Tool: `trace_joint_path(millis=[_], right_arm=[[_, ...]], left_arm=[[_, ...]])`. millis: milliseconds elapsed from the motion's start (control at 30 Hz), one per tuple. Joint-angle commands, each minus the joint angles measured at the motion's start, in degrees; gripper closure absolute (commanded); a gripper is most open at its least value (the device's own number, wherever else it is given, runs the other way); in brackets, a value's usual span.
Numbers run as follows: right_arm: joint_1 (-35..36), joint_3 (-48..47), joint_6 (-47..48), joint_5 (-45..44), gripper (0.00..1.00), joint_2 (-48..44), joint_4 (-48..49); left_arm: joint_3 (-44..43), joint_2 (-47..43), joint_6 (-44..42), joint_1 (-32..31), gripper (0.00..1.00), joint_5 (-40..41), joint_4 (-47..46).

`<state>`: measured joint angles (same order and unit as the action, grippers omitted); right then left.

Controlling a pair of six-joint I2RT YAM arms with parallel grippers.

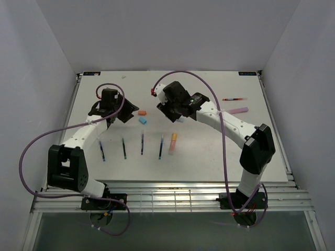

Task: Open the pen caps

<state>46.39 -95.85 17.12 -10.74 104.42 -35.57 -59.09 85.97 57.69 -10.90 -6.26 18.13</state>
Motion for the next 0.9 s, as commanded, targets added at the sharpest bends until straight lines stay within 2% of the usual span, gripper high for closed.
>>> trace_joint_path(millis=[0, 67, 133, 167, 233, 367, 467, 533, 600, 733, 867], right_arm=[[-0.25, 6.52, -17.54, 2.29, 0.53, -3.60, -5.91], [-0.42, 10.05, -22.20, 8.24, 0.51, -6.67, -6.18], [-0.42, 13.83, -24.32, 10.56, 0.10, -8.44, -6.26], [-0.42, 15.07, -27.03, 12.92, 0.10, -10.19, -6.26], [-0.42, 15.70, -33.87, 8.49, 0.10, -11.25, -9.40], [0.10, 17.00, -36.10, 7.06, 0.10, -14.58, -9.87], [0.19, 23.57, -38.38, 4.69, 0.10, -21.24, -4.88], [-0.25, 28.85, -48.11, 2.05, 0.10, -24.78, 0.31], [-1.65, 34.49, -52.09, 4.40, 0.10, -27.60, 3.99], [-4.73, 36.62, -57.19, 13.36, 0.01, -24.54, 5.52], [-4.03, 32.23, -60.35, 15.05, 0.04, -15.06, 3.49]], left_arm=[[-1.03, -6.59, -2.76, -0.18, 0.43, -3.83, 5.68], [0.20, -8.97, -3.20, -0.35, 0.43, -5.33, 6.47], [0.47, -12.04, -4.07, -0.44, 0.43, -6.83, 9.37], [0.73, -13.02, -4.86, -0.44, 0.43, -7.36, 10.16], [1.60, -16.52, -5.31, -0.70, 0.43, -7.97, 13.15], [3.80, -22.32, -4.78, -0.79, 0.43, -9.82, 14.91], [4.68, -25.23, -5.22, -0.97, 0.43, -10.26, 17.46], [5.12, -26.47, -5.48, -0.97, 0.43, -10.09, 19.39], [5.65, -28.31, -5.57, -1.06, 0.42, -9.73, 20.45], [6.62, -29.81, -4.96, -1.23, 0.42, -10.35, 21.24], [6.88, -30.25, -4.78, -1.15, 0.42, -10.88, 21.68]])
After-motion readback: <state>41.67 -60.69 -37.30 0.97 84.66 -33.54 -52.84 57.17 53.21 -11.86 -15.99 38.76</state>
